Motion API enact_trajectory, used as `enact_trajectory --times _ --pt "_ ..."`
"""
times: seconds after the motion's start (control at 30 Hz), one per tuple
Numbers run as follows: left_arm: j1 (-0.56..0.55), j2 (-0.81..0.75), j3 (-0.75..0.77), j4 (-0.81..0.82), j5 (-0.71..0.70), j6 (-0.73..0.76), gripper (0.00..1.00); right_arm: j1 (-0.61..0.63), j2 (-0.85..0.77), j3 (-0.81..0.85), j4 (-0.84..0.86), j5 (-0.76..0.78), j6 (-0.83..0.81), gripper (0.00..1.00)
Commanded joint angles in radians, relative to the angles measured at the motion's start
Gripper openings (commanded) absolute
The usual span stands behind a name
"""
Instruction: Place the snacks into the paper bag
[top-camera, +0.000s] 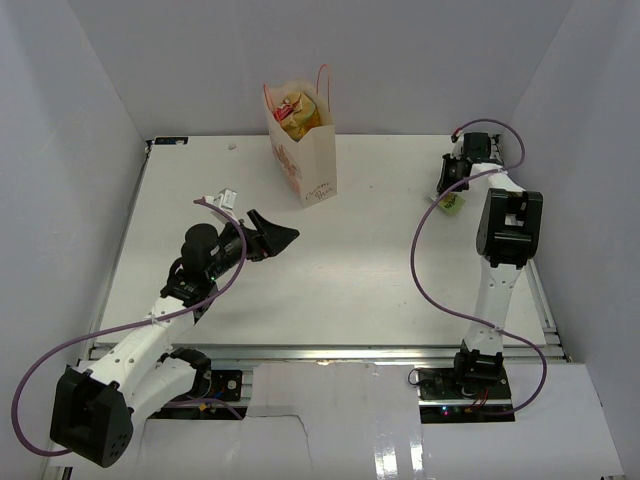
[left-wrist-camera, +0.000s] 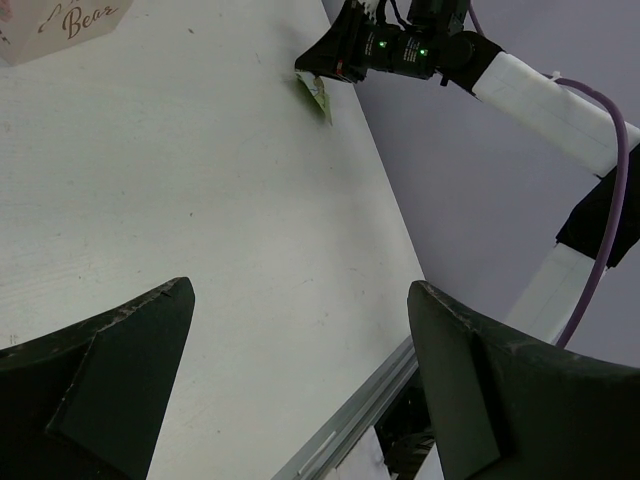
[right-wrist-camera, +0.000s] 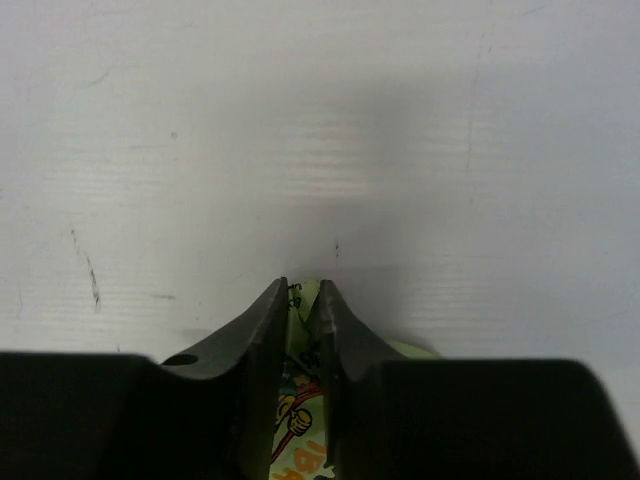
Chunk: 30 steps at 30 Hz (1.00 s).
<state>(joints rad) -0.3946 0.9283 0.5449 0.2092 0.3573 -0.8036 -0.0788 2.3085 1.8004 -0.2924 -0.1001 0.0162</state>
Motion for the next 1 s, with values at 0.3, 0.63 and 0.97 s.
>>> enact_trajectory --times 0.3,0.63,0.97 --pt "-0.033 0.061 -0.011 0.12 0.088 -0.072 0.98 -0.073 -0.164 -0.078 -0.059 -0.413 0.03 0.08" --pt "-0.164 0.439 0.111 0.376 0.14 -0.177 0.98 0.052 -0.519 -0.472 0.041 -0.613 -0.004 0.08" --pt "-0.208 0.771 0.251 0.674 0.238 -0.442 0.97 0.329 -0.698 -0.659 0.117 -0.472 -0.012 0.08"
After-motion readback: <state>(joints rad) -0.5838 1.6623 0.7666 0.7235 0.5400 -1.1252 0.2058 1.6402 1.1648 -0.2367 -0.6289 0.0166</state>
